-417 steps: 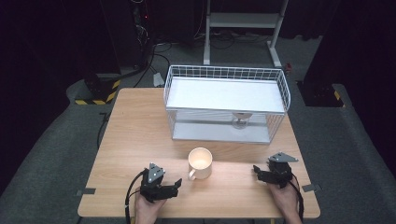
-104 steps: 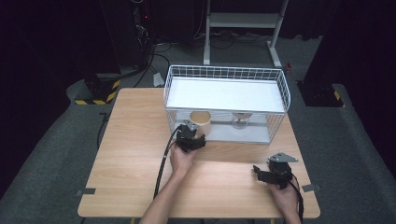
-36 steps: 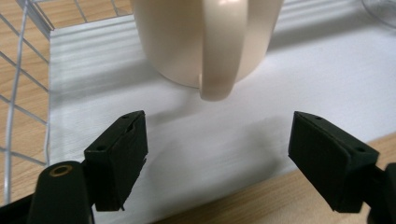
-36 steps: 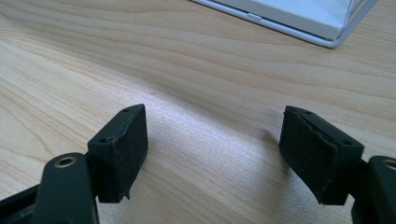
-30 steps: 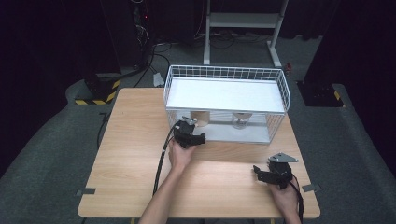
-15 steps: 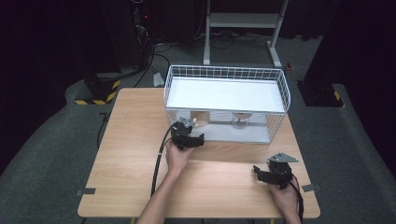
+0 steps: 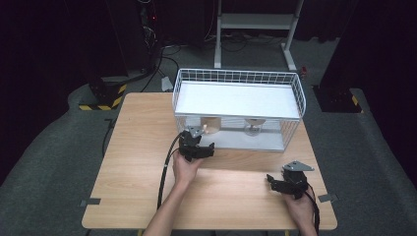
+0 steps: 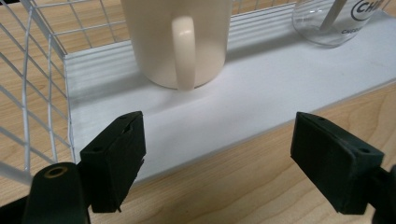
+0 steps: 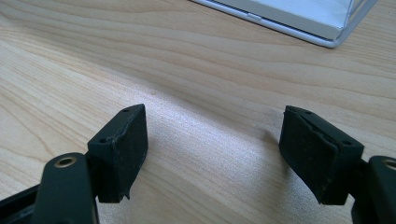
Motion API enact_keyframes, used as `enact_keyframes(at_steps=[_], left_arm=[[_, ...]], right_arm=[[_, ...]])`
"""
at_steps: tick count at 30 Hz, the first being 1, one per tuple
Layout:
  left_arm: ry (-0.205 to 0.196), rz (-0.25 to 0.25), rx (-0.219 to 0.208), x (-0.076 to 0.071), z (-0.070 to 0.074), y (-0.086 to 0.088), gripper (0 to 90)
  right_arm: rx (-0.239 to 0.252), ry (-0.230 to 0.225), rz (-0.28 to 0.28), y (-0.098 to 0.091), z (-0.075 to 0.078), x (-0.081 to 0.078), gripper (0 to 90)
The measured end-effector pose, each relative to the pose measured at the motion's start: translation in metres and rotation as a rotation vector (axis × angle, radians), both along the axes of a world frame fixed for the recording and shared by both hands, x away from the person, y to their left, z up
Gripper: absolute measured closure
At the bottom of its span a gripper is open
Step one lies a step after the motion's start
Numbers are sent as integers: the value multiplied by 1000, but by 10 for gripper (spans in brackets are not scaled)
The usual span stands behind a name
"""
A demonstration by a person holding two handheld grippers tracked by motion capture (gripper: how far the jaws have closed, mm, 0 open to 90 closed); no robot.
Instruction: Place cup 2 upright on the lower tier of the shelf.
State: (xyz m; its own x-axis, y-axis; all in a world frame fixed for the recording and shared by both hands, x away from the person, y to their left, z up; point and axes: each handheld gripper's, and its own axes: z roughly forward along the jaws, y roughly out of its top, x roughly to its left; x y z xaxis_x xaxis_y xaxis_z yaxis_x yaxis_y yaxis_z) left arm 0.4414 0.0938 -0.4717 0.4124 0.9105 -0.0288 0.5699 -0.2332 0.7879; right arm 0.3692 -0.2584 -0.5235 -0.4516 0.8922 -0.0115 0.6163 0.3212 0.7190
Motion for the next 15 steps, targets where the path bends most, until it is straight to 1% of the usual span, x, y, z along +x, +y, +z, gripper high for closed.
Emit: enact_keyframes(at_steps=[2, 6, 10, 11, 15], left_arm=[[-5, -4, 6, -2, 1, 1, 184], [-15, -8, 2, -6, 3, 1, 195], [-7, -19, 2, -8, 3, 3, 195], [-4, -18, -4, -9, 4, 3, 195], [-16, -25, -8, -13, 7, 3, 194]], right_arm=[[0, 0, 0, 0, 0, 0, 238], [0, 0, 0, 0, 0, 0, 238], [0, 0, 0, 0, 0, 0, 237], [0, 0, 0, 0, 0, 0, 238], [0, 0, 0, 0, 0, 0, 237]])
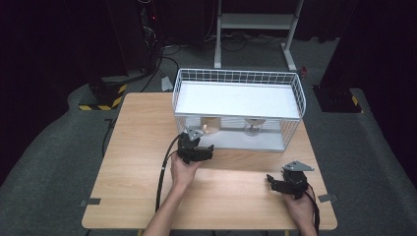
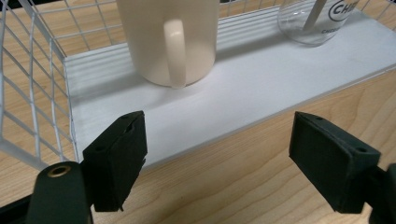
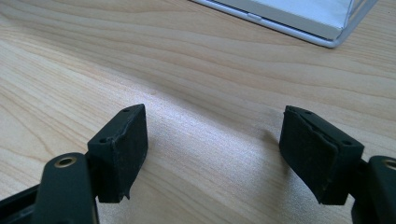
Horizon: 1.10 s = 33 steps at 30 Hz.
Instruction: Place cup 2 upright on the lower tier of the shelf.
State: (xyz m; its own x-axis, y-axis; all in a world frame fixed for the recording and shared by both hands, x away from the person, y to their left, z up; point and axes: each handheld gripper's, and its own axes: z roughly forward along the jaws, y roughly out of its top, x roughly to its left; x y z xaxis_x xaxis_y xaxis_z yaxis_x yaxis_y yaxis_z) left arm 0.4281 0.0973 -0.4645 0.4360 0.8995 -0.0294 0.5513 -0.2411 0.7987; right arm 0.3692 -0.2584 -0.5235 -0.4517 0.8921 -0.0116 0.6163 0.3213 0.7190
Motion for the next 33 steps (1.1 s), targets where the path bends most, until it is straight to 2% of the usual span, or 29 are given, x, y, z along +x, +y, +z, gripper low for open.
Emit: enact_keyframes(at_steps=[6, 10, 22, 27, 33], left_arm=[[0, -7, 0, -4, 1, 2, 195], [0, 0, -19, -8, 1, 3, 196], [-5, 1, -39, -20, 3, 8, 196], [-18, -2, -32, -26, 6, 13, 196], [-19, 2, -44, -33, 8, 19, 197]], right_arm=[[0, 0, 0, 0, 0, 0, 237], [0, 0, 0, 0, 0, 0, 238], [0, 0, 0, 0, 0, 0, 237], [0, 0, 0, 0, 0, 0, 237], [0, 0, 0, 0, 0, 0, 237]])
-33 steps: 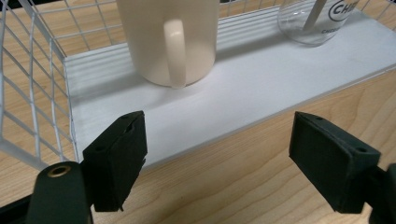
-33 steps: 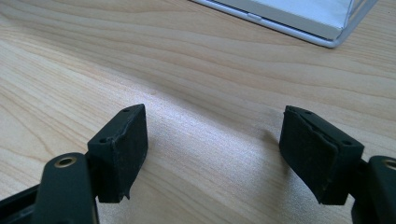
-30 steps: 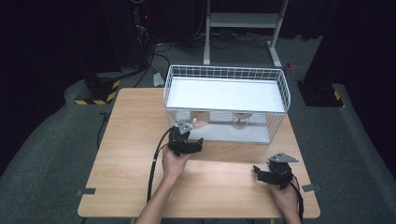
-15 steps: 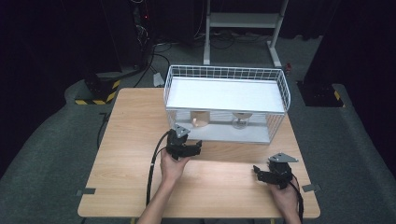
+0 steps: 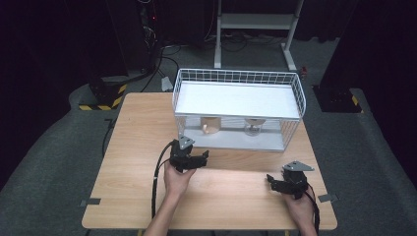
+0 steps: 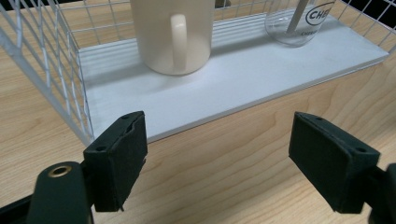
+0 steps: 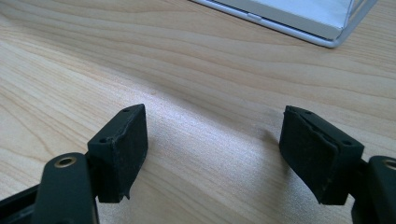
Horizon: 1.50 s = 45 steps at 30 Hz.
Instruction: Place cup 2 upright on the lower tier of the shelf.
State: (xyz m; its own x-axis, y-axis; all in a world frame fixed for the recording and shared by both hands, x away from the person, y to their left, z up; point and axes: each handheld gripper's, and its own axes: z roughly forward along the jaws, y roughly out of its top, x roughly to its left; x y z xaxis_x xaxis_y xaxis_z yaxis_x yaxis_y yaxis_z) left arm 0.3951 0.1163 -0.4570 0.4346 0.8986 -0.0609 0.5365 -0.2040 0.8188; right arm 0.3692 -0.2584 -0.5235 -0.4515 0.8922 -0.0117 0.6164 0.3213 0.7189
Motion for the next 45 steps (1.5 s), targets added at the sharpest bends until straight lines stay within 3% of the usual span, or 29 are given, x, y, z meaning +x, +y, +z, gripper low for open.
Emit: enact_keyframes(at_steps=[45], left_arm=[[-12, 43, -48, -31, -6, 34, 195]], right_arm=[[0, 0, 0, 0, 0, 0, 237]])
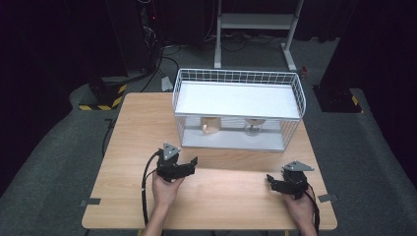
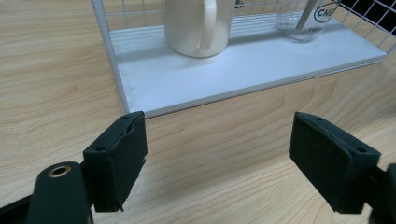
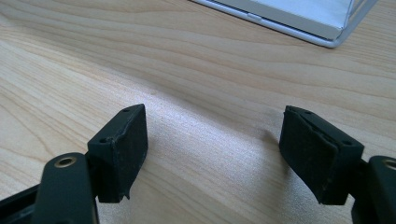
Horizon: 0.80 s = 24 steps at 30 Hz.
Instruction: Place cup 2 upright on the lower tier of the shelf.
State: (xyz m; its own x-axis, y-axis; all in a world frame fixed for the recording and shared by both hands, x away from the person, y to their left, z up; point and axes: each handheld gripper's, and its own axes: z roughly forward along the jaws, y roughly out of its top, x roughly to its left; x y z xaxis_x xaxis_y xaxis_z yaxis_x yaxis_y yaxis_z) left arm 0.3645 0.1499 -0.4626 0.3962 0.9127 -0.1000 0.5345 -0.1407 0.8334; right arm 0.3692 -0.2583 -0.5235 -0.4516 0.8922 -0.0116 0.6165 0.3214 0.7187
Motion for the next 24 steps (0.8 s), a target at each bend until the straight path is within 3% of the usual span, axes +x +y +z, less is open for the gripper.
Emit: enact_keyframes(at_steps=[24], left_arm=[[20, 29, 5, -14, -11, 19, 192]], right_arm=[[0, 0, 0, 0, 0, 0, 237]])
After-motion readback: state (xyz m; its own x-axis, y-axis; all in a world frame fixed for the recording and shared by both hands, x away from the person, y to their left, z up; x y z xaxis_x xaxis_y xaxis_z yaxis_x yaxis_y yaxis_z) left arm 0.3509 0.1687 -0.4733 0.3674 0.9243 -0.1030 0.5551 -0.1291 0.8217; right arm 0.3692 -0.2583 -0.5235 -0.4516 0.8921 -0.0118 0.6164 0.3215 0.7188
